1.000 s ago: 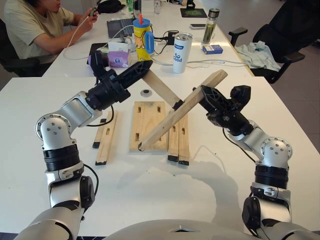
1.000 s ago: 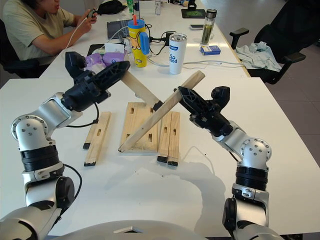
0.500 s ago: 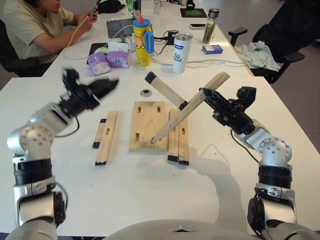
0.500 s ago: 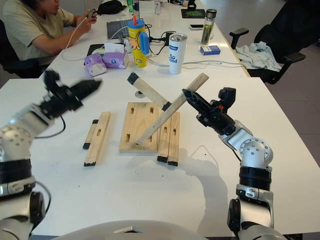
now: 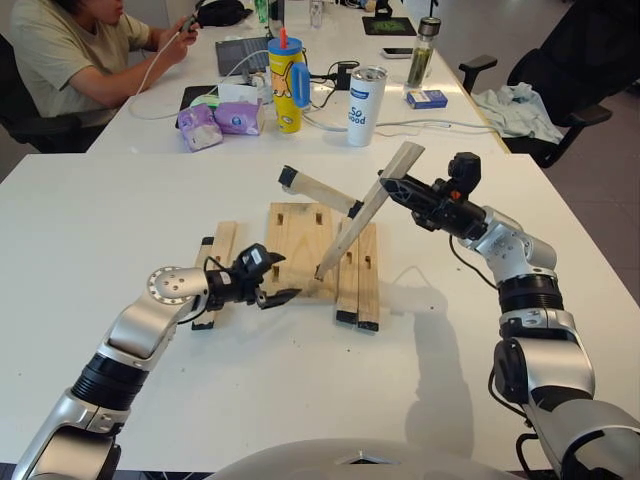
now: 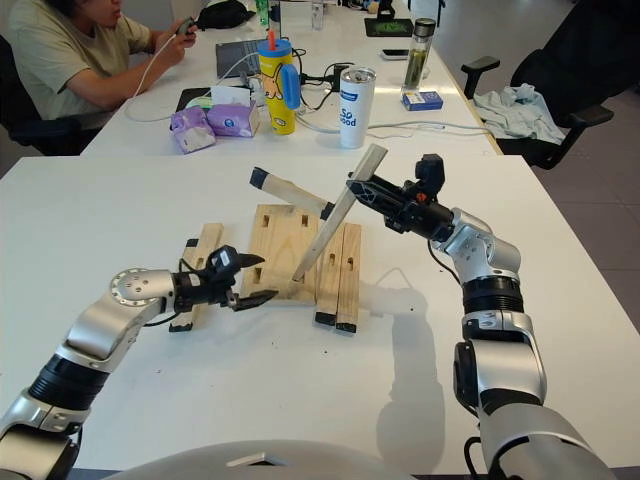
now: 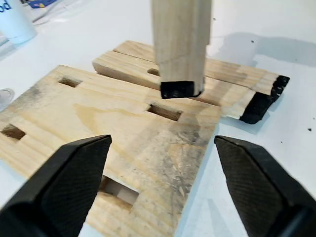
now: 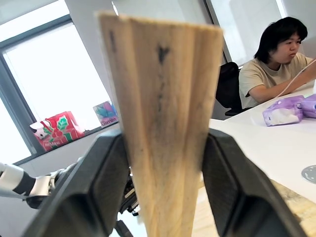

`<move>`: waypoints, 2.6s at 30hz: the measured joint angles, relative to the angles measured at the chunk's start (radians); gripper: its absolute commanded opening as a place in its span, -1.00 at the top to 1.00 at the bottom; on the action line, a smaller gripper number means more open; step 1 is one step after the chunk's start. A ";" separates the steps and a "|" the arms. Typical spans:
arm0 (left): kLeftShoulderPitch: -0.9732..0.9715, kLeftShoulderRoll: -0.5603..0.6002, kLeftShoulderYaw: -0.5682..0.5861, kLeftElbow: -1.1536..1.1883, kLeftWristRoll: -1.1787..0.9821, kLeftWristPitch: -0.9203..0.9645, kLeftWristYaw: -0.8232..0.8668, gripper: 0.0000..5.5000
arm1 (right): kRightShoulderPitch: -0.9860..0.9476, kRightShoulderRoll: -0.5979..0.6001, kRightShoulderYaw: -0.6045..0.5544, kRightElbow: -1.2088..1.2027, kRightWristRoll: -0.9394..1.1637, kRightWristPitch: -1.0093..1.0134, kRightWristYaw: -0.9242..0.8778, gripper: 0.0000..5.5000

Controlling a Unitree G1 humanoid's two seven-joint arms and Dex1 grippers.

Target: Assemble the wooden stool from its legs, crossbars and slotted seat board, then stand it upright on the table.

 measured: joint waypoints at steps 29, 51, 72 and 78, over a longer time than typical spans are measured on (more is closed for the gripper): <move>-0.022 0.040 -0.129 0.075 0.265 -0.139 -0.069 -0.41 | -0.175 0.019 0.285 0.129 -0.305 -0.459 0.208 0.25; 0.005 -0.087 -0.118 0.111 0.296 -0.034 0.140 -0.41 | 0.056 -0.158 0.344 -0.129 -0.608 -0.437 -0.048 -0.28; 0.083 -0.083 -0.064 0.031 0.294 -0.012 0.163 -0.41 | 0.691 0.269 0.060 -1.226 -0.012 0.980 -0.915 -0.28; 0.098 -0.083 -0.055 0.013 0.294 0.008 0.174 -0.41 | 0.726 0.229 0.076 -1.254 -0.016 1.136 -0.986 -0.28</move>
